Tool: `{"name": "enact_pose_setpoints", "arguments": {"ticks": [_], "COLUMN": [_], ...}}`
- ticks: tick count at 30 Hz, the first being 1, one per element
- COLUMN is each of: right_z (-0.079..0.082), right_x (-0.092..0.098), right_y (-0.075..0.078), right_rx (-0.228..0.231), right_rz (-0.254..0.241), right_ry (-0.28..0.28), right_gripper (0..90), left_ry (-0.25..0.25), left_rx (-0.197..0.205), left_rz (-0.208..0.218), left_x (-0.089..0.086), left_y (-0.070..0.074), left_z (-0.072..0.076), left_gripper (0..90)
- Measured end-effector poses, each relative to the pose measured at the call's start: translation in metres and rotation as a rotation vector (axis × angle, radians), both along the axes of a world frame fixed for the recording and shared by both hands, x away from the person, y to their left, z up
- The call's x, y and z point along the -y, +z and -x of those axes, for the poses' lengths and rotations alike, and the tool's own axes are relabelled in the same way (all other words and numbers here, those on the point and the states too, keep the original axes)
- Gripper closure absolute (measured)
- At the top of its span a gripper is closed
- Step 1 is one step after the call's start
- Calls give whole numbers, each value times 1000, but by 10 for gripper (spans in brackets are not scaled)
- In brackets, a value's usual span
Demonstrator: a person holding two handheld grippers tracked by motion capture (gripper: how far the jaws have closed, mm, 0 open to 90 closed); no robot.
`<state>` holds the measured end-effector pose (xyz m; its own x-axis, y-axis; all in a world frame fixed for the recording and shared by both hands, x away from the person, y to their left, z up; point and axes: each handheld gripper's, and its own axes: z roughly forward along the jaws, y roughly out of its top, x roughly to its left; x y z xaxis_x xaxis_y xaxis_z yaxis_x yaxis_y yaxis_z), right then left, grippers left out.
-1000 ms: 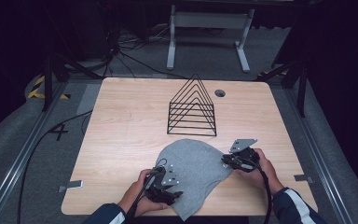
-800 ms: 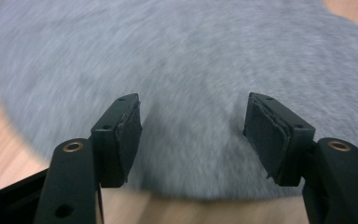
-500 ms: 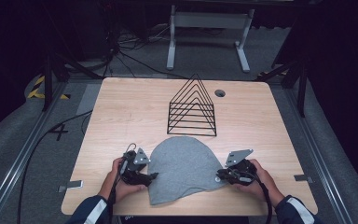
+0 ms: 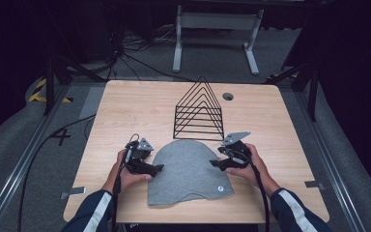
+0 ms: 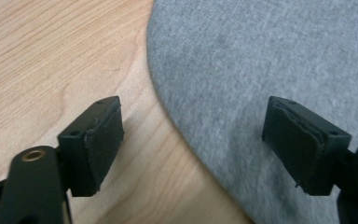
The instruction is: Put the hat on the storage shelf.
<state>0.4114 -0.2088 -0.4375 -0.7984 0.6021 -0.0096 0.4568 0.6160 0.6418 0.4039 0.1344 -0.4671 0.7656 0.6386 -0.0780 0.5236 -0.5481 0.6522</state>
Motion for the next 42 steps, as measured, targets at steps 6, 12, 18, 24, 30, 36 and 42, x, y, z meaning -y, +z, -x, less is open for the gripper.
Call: {"name": "enact_pose_setpoints", "arguments": {"ticks": [6,12,18,24,30,36,42], "right_z": [-17,-17,-15,-9,-5,-3,0], "right_x": [-13,-29,-31,-35,-34,-31,-25], "right_y": [-5,-16,-17,-13,-13,-14,-9], "right_rx": [-11,-28,-15,-37,-51,-68,-46], "right_rz": [-12,54,41,46,16,-8,-7], "right_ry": [17,47,40,56,82,119,123], "right_gripper": [278,219,322,547,722,837,842], "left_ry": [-16,-31,-44,-66,-71,-122,-125], "left_rx": [23,36,21,26,12,22,42], "left_rz": [-38,-48,-39,-27,-3,-8,-15], "left_x": [7,8,11,14,11,14,13], "left_y": [-1,-1,1,3,4,4,9], "left_z": [2,2,3,4,4,6,6], "left_gripper": [166,159,232,396,640,809,836]}}
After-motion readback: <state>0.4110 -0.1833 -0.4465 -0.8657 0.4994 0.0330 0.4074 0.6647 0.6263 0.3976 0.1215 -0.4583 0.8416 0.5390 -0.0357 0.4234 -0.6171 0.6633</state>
